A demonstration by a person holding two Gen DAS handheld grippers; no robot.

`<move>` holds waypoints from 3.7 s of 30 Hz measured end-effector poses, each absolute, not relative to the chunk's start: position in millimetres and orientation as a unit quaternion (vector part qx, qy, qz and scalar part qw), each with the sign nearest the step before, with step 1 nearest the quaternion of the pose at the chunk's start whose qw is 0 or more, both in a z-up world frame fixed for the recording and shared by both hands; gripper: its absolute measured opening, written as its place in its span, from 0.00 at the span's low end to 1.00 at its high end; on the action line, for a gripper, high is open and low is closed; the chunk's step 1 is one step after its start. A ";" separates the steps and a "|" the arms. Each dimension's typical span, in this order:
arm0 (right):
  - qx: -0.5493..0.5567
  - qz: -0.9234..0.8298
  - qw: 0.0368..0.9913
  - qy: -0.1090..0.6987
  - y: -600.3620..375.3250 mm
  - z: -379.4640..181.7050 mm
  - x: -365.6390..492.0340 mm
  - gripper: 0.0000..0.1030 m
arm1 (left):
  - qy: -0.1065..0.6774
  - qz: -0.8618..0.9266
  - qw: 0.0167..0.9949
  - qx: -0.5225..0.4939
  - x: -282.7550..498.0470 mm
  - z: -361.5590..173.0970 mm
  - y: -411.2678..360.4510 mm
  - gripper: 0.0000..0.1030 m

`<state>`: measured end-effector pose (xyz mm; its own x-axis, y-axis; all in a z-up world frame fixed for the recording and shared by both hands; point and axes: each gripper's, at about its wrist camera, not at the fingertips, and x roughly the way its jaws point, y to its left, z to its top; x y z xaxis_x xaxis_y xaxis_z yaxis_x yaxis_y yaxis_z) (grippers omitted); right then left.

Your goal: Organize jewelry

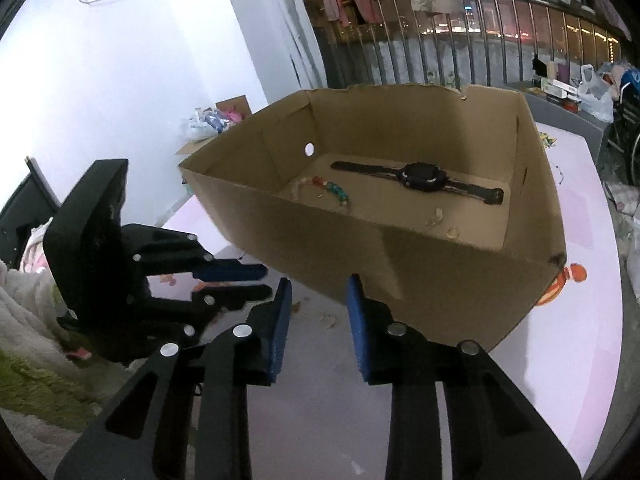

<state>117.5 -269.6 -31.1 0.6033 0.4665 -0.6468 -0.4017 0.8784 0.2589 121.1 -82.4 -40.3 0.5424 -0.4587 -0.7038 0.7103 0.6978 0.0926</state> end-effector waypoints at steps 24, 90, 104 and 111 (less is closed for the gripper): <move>-0.016 0.257 0.883 0.392 -264.3 -43.2 114.5 0.20 | 0.340 -0.387 0.827 0.224 121.1 -46.8 -89.4 0.09; -0.102 0.310 0.854 0.405 -225.1 -68.9 140.6 0.20 | 0.371 -0.390 0.813 0.221 121.2 -58.5 -79.7 0.11; -0.094 0.299 0.847 0.429 -226.1 -75.0 144.0 0.04 | 0.368 -0.392 0.814 0.220 118.9 -61.3 -79.4 0.11; -0.074 0.284 0.853 0.431 -234.6 -76.6 138.4 0.04 | 0.368 -0.393 0.813 0.222 116.9 -60.6 -81.2 0.11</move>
